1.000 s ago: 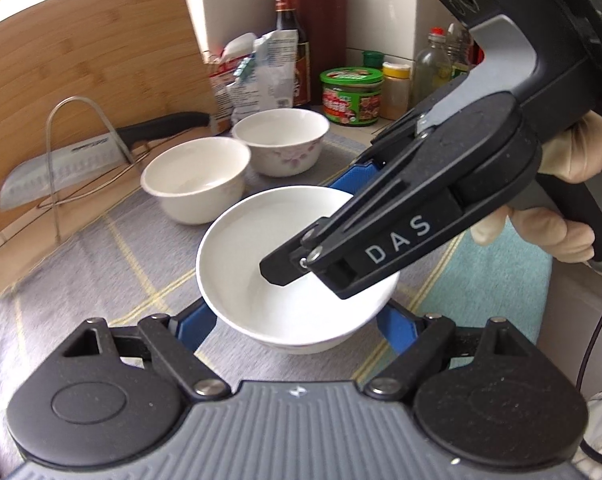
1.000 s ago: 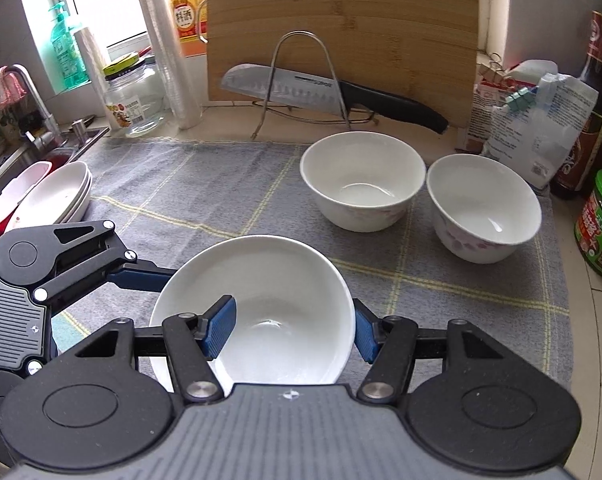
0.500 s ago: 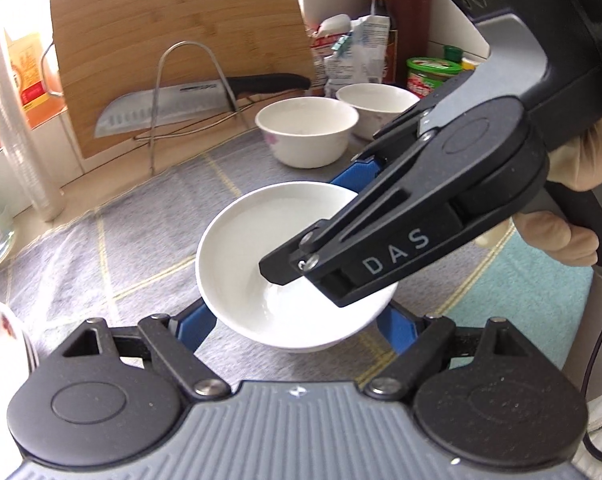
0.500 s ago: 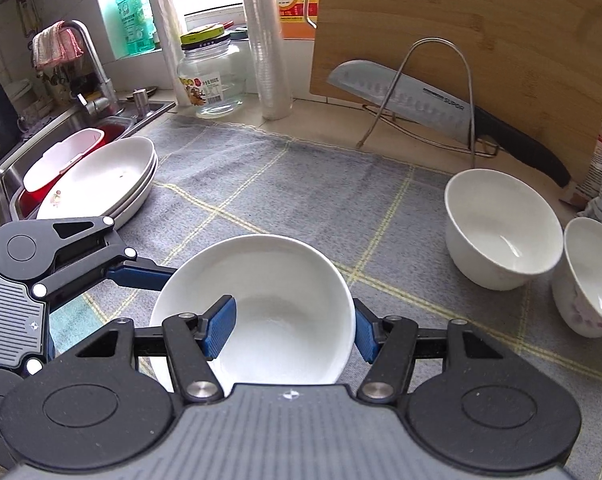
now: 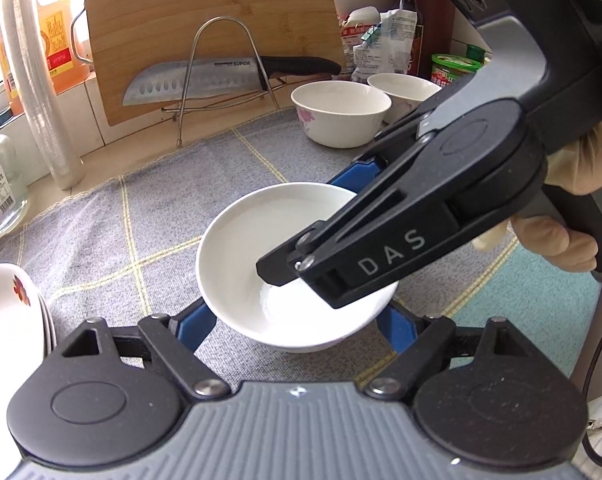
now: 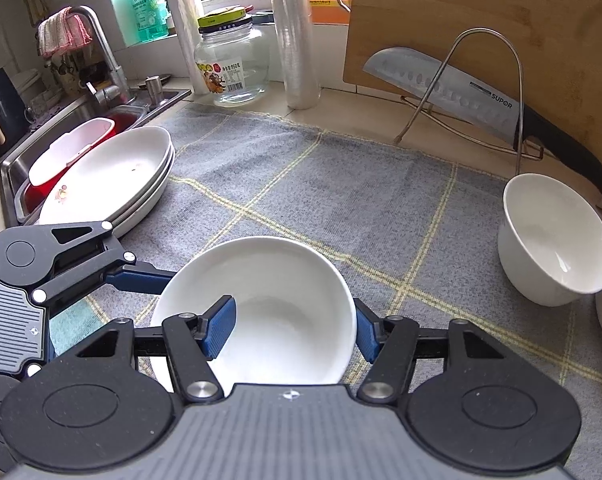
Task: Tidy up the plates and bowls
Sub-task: 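Lift the white bowl with the right gripper and carry it toward the plate stack, then set the bowl down beside the plate stack and open the right gripper, then move the left gripper to the next white bowl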
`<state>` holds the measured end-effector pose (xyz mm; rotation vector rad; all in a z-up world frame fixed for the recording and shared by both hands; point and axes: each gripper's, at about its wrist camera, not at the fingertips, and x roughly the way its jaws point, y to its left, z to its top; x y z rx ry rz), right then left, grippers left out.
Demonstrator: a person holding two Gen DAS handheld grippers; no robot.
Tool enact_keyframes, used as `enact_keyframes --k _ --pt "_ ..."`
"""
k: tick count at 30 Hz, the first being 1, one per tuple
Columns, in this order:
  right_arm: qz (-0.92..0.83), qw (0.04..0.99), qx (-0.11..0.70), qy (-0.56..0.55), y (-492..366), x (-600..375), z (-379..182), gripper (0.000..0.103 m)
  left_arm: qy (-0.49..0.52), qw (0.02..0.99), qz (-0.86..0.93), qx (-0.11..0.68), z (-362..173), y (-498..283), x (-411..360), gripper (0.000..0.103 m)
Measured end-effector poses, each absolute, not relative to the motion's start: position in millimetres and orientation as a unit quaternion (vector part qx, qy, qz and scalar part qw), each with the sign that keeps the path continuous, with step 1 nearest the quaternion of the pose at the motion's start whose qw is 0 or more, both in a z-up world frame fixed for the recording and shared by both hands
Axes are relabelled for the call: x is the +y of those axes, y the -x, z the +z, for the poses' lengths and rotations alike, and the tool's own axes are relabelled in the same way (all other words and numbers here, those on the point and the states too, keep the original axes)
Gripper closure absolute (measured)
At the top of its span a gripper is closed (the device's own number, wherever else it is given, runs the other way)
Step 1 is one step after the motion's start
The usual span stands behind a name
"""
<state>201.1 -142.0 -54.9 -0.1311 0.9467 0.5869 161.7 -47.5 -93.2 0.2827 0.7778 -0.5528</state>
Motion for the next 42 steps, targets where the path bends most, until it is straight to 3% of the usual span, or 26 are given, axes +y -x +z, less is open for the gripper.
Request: enact_keyframes --k 6,8,13,29,42 --pt "0.280 0.846 0.452 0.044 -201.2 -144.5 -56.8 0.027 -0.137 0.880 -0.267 0.368 -95.3 -160.2 -47.8 0.010" --pt "0.277 0.848 0.449 0.044 -199.9 -145.2 -56.9 0.016 -0.124 0.880 -0.272 0.369 -94.4 -160.2 -45.1 0.006" --pt "0.262 0.860 0.437 0.034 -196.7 -153.3 -50.3 0.000 -0.130 0.879 -0.270 0.370 -90.8 -155.0 -40.3 0.005" --pt "0.155 0.907 0.389 0.042 -175.6 -201.2 -23.7 0.000 -0.156 0.883 -0.270 0.352 -56.4 -151.7 -33.4 0.003" --pt "0.037 0.925 0.374 0.060 -179.6 -257.3 -39.7 0.000 -0.168 0.875 -0.301 0.341 -22.5 -217.1 -74.5 0.003"
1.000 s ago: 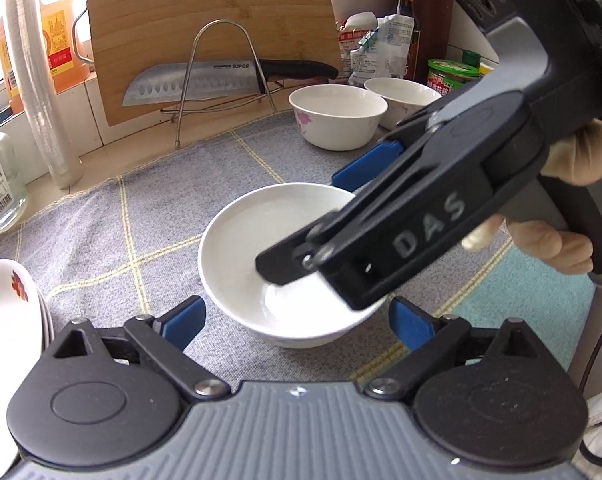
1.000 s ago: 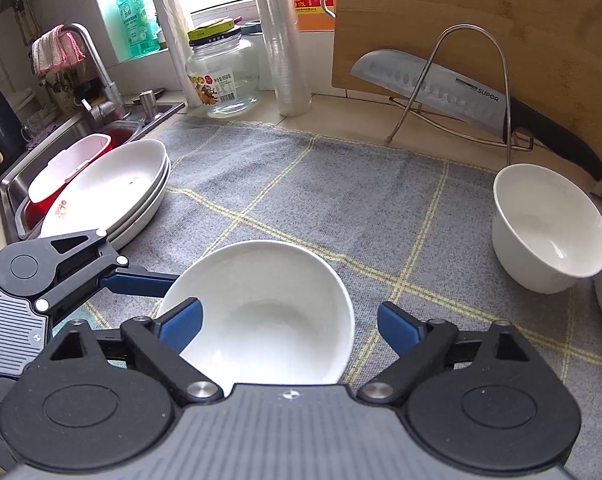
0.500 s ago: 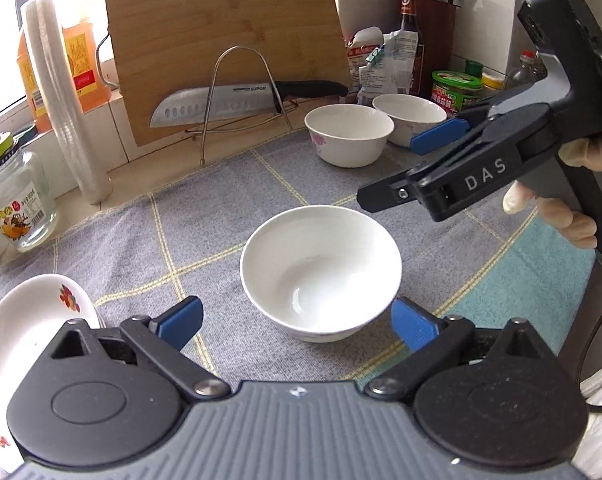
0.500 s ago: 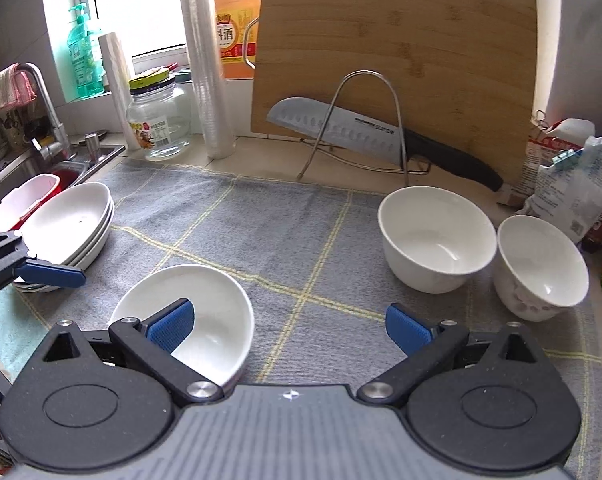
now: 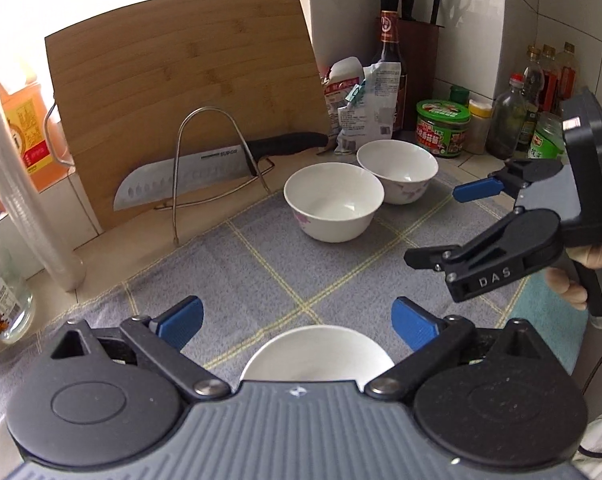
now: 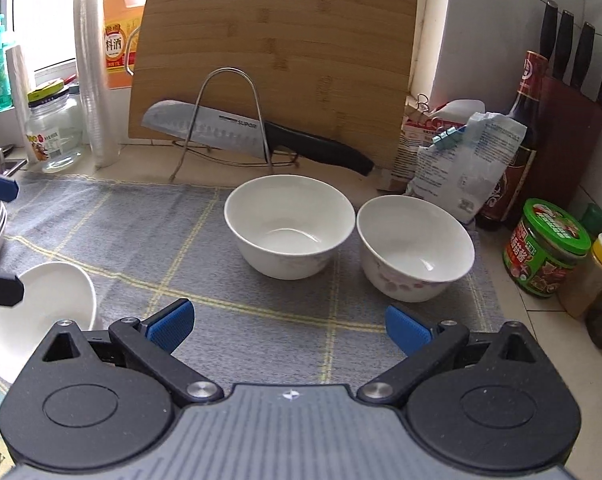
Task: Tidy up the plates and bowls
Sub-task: 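Move the left gripper to the next white bowl, then close the left gripper on the white bowl's rim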
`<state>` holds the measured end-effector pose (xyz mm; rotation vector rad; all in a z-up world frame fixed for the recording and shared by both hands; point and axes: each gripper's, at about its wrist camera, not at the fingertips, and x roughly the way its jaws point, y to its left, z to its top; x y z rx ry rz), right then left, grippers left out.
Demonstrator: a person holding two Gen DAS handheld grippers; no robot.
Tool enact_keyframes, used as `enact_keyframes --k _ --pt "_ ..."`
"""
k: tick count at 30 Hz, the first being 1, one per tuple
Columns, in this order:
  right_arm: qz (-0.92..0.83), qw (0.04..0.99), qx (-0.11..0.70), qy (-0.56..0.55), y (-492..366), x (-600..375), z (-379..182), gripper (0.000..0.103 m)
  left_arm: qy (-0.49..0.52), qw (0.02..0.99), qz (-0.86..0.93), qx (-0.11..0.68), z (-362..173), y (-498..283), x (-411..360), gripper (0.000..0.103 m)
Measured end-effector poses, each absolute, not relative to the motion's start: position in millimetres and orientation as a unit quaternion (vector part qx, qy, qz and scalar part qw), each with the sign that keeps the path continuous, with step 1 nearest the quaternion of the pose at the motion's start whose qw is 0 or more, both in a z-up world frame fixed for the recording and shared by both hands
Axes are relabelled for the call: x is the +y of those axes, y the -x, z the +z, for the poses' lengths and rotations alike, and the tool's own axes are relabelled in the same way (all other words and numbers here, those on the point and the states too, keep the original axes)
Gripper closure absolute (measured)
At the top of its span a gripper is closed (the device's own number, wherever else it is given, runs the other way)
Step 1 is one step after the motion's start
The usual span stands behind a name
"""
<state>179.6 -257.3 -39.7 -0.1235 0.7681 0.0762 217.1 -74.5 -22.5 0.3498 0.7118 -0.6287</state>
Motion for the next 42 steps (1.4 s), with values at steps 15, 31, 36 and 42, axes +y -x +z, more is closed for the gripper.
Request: enact_keyframes --k 15,31,36,42 --pt "0.041 0.931 0.356 0.069 -214.8 -256.8 -63.5 0.000 -0.184 0.845 -0.338 0.371 -34.0 -326.2 -162.1 0.004" --pt "0.059 0.931 0.348 0.090 -238.7 -251.1 -77.2 0.000 -0.174 0.802 -0.373 0.434 -63.5 -387.0 -199.0 0.024" --pt "0.060 0.931 0.348 0.090 -244.4 -249.9 -78.6 0.001 -0.176 0.796 -0.377 0.440 -69.8 -393.4 -202.4 0.024" --pt "0.055 0.935 0.339 0.088 -249.5 -249.6 -77.9 0.005 -0.181 0.792 -0.381 0.441 -73.2 -398.9 -206.9 0.025"
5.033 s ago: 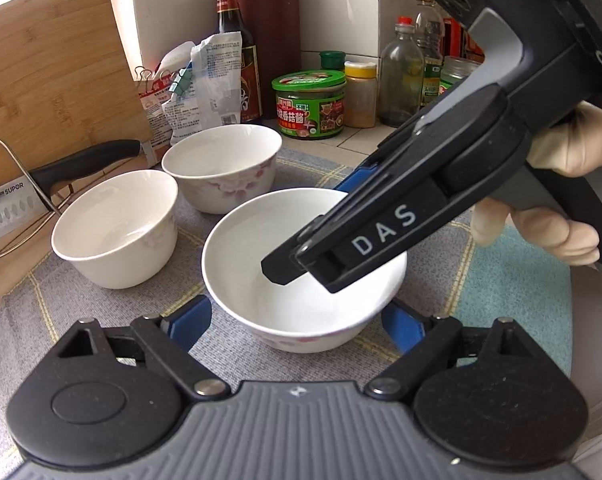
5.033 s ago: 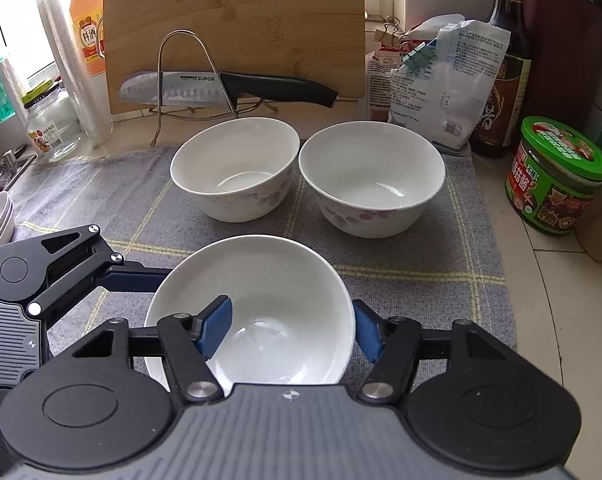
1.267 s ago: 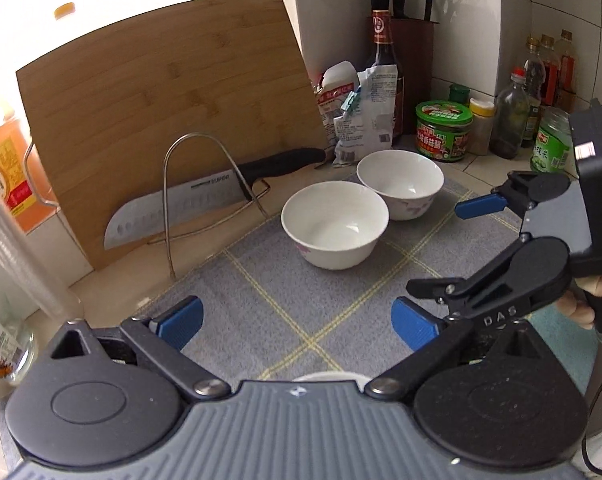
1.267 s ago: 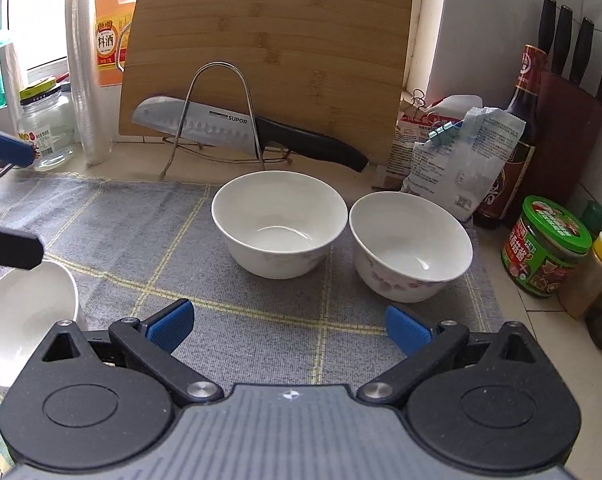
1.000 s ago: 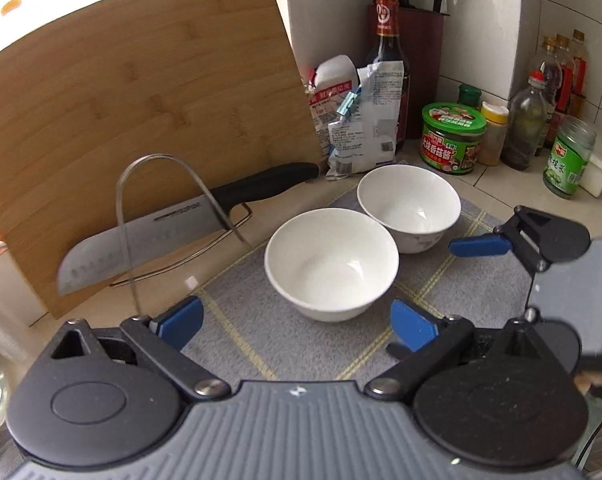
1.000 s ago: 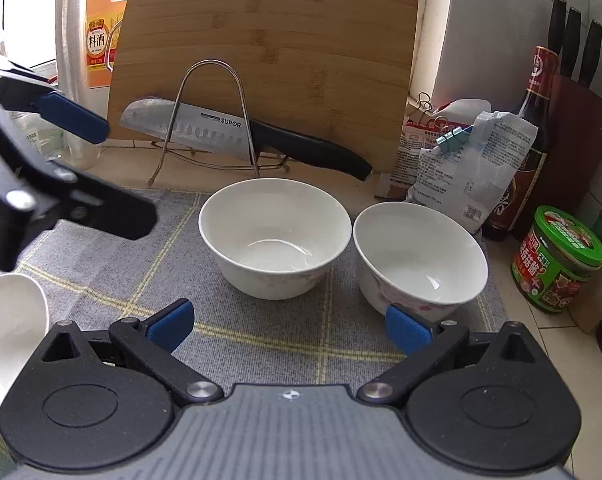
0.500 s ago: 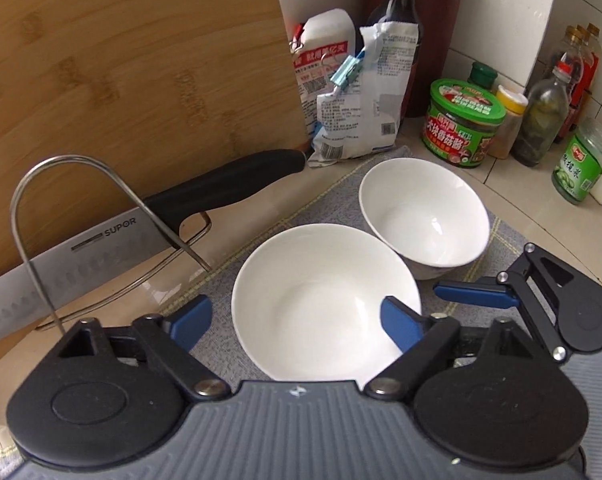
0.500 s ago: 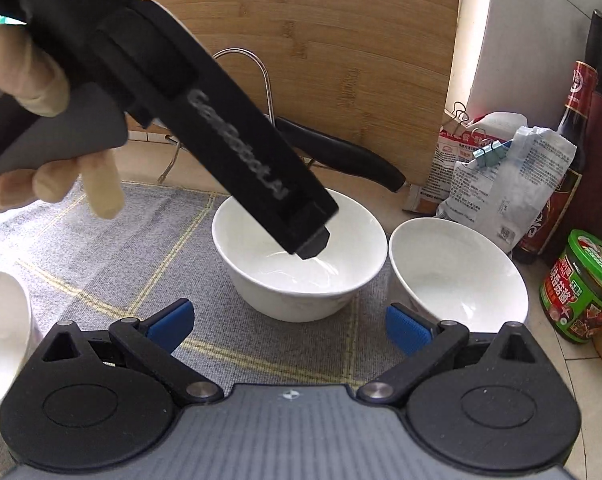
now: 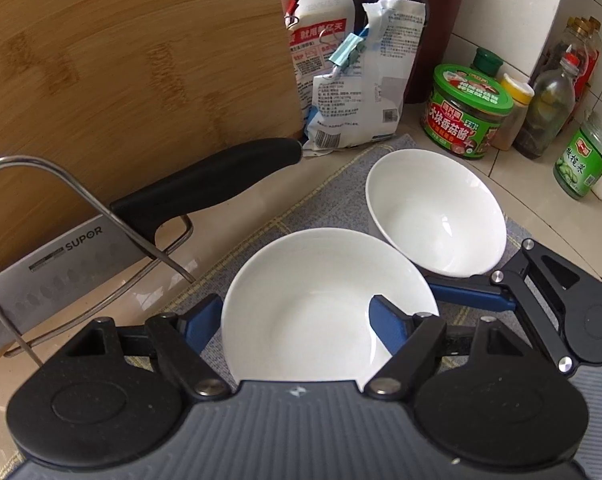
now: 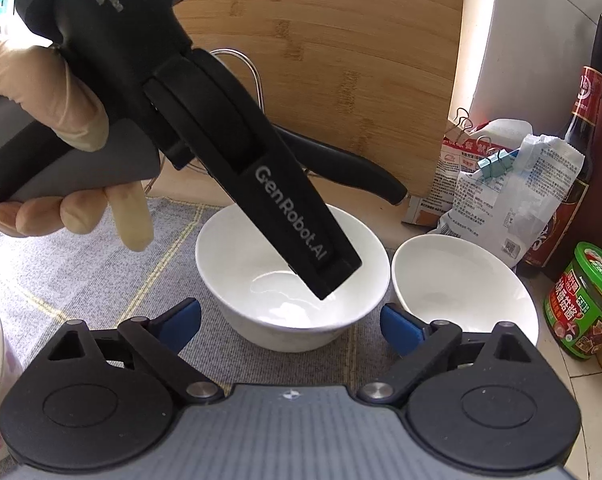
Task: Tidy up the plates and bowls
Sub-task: 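Close the left gripper on the white bowl's rim, then carry the bowl with the left gripper over the placed white bowl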
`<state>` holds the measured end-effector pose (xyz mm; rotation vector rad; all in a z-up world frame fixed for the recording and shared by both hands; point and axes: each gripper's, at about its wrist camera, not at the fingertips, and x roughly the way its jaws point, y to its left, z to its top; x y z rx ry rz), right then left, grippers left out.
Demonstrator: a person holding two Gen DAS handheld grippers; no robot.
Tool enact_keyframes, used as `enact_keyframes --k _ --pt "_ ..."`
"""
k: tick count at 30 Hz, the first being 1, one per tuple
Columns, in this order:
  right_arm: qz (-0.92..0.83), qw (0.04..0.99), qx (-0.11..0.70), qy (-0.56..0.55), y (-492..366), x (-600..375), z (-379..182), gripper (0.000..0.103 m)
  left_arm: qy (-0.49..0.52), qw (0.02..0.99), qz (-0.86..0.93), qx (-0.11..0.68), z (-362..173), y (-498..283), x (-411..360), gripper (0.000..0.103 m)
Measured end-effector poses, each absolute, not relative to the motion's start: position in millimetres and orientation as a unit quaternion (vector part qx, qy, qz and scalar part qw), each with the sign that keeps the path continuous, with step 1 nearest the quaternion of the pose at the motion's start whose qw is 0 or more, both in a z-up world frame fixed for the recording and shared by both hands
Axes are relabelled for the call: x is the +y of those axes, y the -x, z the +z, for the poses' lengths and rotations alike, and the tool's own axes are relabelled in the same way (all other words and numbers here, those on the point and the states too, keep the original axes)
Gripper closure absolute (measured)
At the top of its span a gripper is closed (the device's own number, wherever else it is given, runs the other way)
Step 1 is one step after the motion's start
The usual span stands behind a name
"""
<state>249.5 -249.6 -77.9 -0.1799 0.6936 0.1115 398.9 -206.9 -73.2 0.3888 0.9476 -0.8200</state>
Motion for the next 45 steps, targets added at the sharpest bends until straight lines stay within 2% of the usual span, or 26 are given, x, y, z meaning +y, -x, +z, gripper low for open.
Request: enact_keyframes --k 2,4,23,33,45 --pt "0.054 0.936 0.338 0.087 -251.7 -249.8 -78.3 0.010 -0.181 0.791 -0.382 0.442 -74.3 -400.4 -208.1 0.030" --pt "0.050 0.936 0.337 0.088 -252.2 -249.4 -78.5 0.010 -0.180 0.790 -0.383 0.443 -75.1 -401.0 -208.5 0.031" --pt "0.055 0.934 0.342 0.082 -250.9 -250.4 -75.5 0.012 -0.184 0.794 -0.378 0.440 -70.7 -394.5 -206.7 0.032" --pt "0.081 0.931 0.344 0.092 -233.0 -241.1 -50.3 0.012 -0.188 0.802 -0.370 0.429 -42.7 -365.2 -191.4 0.032" --pt "0.129 0.925 0.344 0.100 -202.0 -219.3 -22.7 0.012 -0.147 0.815 -0.351 0.437 -17.6 -333.9 -151.1 0.032"
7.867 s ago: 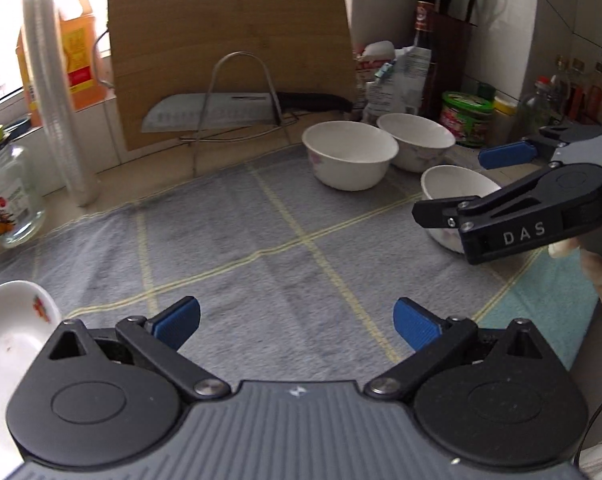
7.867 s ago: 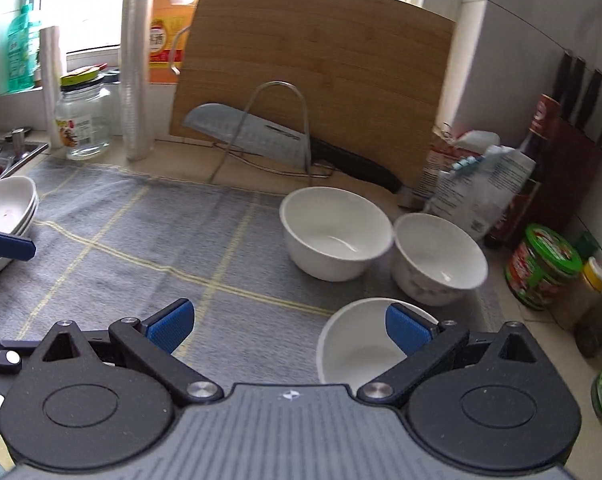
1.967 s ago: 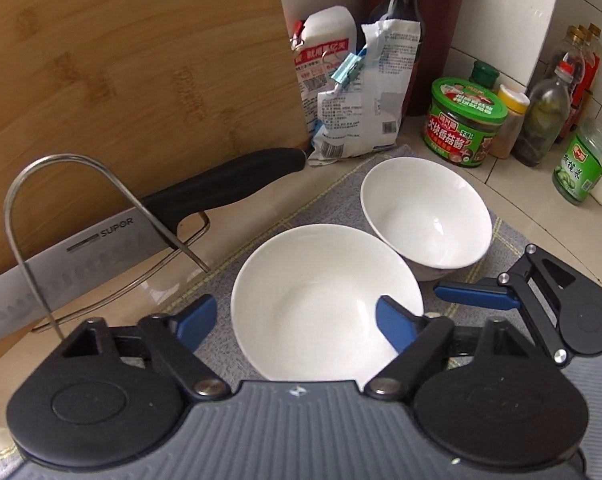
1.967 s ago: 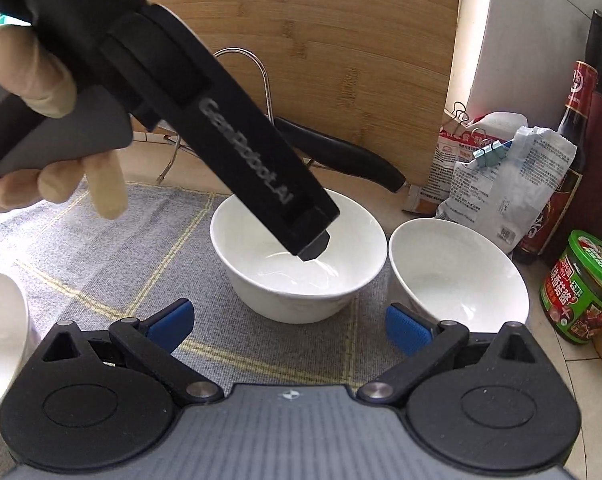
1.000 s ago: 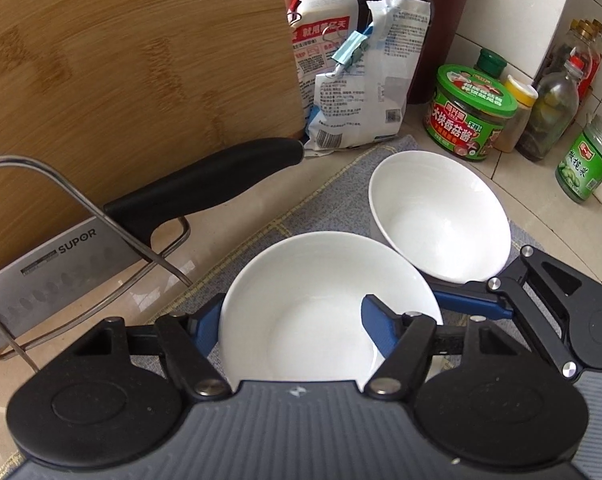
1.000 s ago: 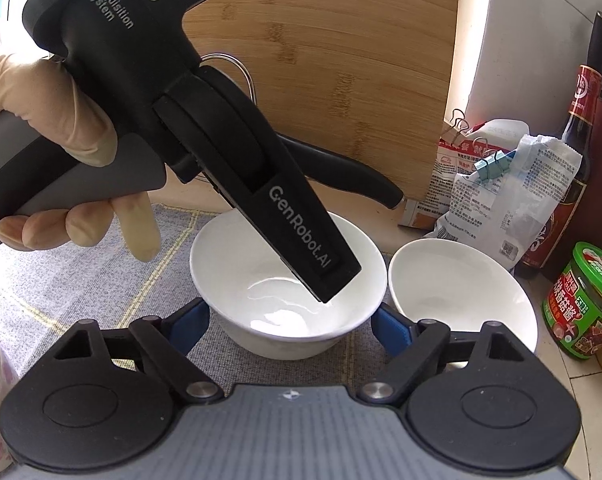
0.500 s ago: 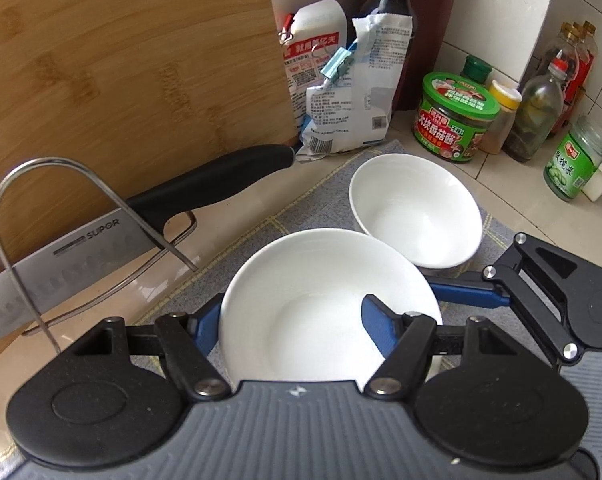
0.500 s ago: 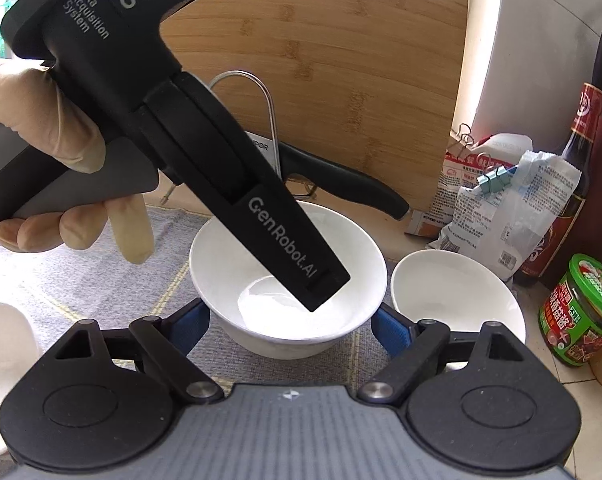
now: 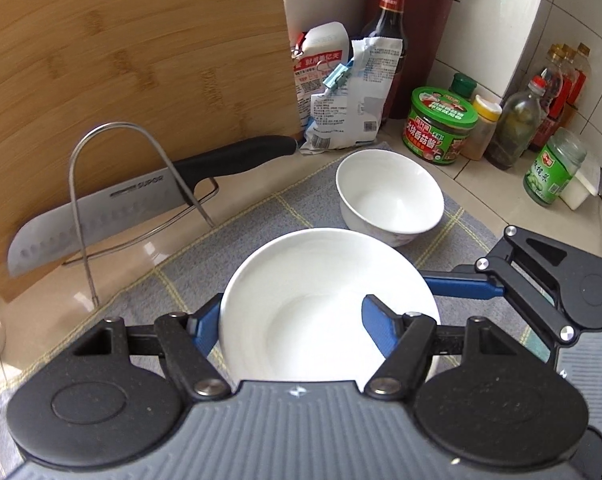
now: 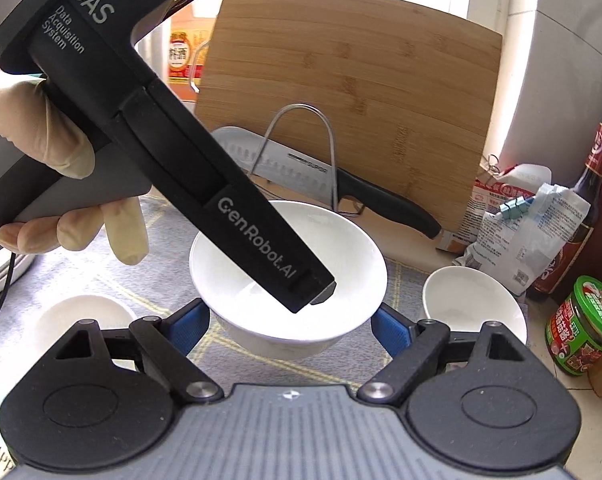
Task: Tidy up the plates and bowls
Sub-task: 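Carry the bowl with the left gripper over the placed white bowl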
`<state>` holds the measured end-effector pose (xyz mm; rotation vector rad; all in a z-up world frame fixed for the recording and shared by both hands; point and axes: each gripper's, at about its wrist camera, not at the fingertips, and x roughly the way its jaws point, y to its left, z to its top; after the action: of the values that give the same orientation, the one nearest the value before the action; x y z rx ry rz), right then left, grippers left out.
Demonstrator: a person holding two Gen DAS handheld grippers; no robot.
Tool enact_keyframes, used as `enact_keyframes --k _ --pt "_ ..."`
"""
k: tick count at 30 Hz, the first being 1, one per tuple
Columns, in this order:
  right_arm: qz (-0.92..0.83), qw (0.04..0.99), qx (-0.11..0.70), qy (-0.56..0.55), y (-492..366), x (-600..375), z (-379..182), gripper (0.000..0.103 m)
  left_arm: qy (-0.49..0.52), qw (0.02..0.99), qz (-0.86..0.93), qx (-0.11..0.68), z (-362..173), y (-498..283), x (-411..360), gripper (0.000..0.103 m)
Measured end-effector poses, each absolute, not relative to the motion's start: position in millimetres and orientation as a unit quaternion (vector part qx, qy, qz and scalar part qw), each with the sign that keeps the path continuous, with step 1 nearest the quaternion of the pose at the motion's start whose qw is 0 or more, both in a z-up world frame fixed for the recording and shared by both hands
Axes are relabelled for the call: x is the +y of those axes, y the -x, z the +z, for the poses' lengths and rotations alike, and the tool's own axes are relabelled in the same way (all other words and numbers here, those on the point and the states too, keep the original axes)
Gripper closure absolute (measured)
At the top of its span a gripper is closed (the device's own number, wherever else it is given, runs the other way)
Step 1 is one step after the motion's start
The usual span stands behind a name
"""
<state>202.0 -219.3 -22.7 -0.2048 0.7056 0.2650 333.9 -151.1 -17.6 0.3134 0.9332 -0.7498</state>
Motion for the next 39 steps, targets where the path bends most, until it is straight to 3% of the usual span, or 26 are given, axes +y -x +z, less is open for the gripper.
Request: enact_keyframes --k 16,39 --pt "0.207 0.910 0.341 0.117 -166.0 -179.5 -6.9 0.012 -0.112 0.837 -0.296 0.446 -1.4 -284.8 -92.4 0.032" --pt "0.289 0.874 0.376 0.108 -149.1 -152.4 -33.0 0.012 -0.074 0.842 -0.249 0.472 -27.0 -247.1 -46.3 0.032"
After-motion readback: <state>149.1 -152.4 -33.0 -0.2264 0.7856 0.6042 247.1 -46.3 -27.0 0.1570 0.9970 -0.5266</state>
